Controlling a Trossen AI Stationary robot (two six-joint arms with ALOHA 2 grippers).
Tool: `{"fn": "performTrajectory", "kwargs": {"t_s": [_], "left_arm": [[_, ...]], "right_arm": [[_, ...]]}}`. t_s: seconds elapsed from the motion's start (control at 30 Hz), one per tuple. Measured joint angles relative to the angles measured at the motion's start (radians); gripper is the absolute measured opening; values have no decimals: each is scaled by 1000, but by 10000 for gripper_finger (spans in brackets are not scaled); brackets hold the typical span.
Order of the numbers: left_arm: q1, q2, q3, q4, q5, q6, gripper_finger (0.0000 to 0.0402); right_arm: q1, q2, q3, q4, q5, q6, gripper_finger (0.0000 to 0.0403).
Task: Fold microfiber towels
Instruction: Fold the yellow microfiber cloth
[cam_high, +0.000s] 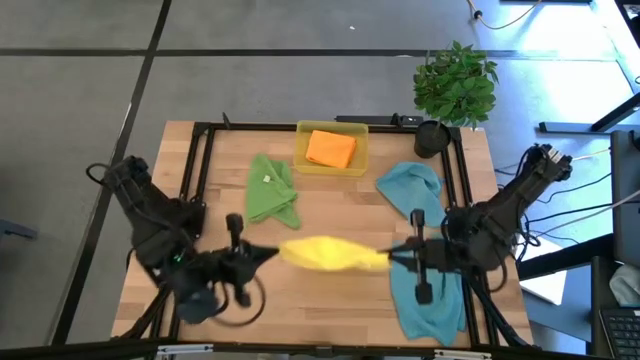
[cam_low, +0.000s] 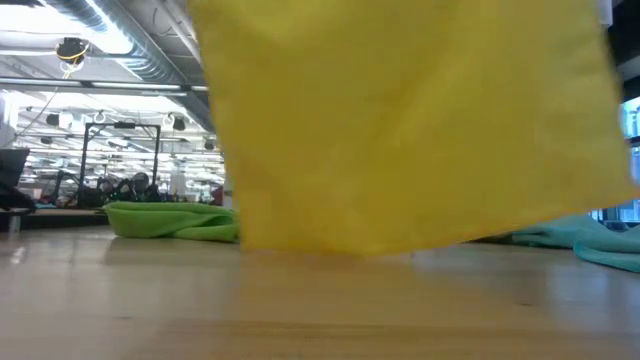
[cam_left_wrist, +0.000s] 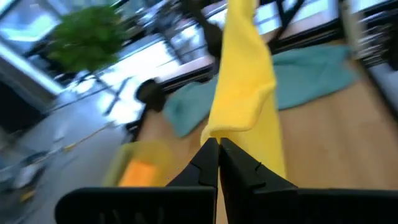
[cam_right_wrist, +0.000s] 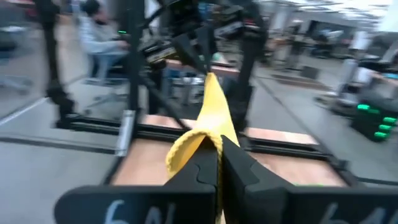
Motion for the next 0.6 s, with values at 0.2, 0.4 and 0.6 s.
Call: {"fn": "performTrajectory", "kwargs": {"t_s": [0.2,0.4,0.6], "left_arm": [[-94,4,0,148,-96,151,0],[-34,-2,0,-33,-97,2,0],[121,-2,-56,-309,-31,-272,0]], "right_arm": [[63,29,0,74,-22,-22,2],[29,26,0,-66,95,44,2],[-104,26,0,-426,85,384,2]]}}
